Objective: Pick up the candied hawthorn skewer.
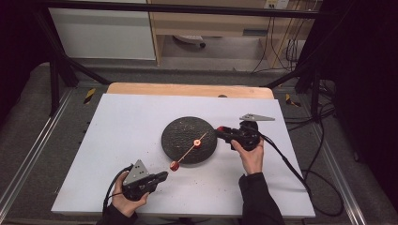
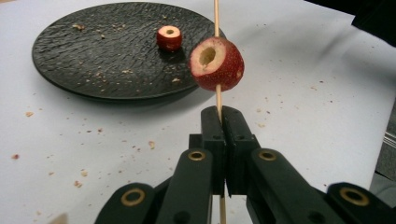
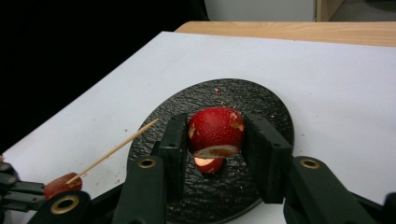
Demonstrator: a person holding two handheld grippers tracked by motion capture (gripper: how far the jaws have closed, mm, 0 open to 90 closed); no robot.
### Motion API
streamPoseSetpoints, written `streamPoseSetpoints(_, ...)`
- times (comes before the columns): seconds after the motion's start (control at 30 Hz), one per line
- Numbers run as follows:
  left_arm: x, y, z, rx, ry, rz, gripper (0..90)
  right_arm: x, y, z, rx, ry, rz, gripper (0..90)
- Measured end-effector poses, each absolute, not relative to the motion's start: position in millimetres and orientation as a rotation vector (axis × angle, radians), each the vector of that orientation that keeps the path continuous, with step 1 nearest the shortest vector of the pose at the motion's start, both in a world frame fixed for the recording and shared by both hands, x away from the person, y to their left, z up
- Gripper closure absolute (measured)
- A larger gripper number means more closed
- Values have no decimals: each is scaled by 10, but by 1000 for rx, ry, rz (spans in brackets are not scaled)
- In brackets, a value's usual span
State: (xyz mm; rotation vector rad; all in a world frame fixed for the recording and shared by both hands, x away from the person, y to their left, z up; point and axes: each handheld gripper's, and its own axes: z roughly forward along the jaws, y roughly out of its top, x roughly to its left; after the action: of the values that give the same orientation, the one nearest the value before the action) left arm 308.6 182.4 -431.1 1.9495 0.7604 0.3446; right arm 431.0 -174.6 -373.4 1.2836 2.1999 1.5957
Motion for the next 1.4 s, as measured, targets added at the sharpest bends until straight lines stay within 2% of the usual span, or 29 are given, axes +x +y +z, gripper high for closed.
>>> streamPoseSetpoints(0.63, 3141, 1927, -4285, 1921, 803, 366, 881, 4769, -1157, -4175, 1334, 2303, 1416, 621)
streamPoseSetpoints(1.0, 3158, 1939, -4296, 1921, 814, 367, 881, 4856, -1063, -4423, 1328, 2323, 1278, 608)
streamPoseSetpoints(1.23, 3153, 1930, -4302, 1922, 814, 364, 881, 4783, -1088, -4330, 1298, 2297, 1286, 459)
streamPoseSetpoints(1.4, 3149, 1923, -4301, 1925, 811, 365, 881, 4611, -1155, -4189, 1264, 2274, 1362, 315)
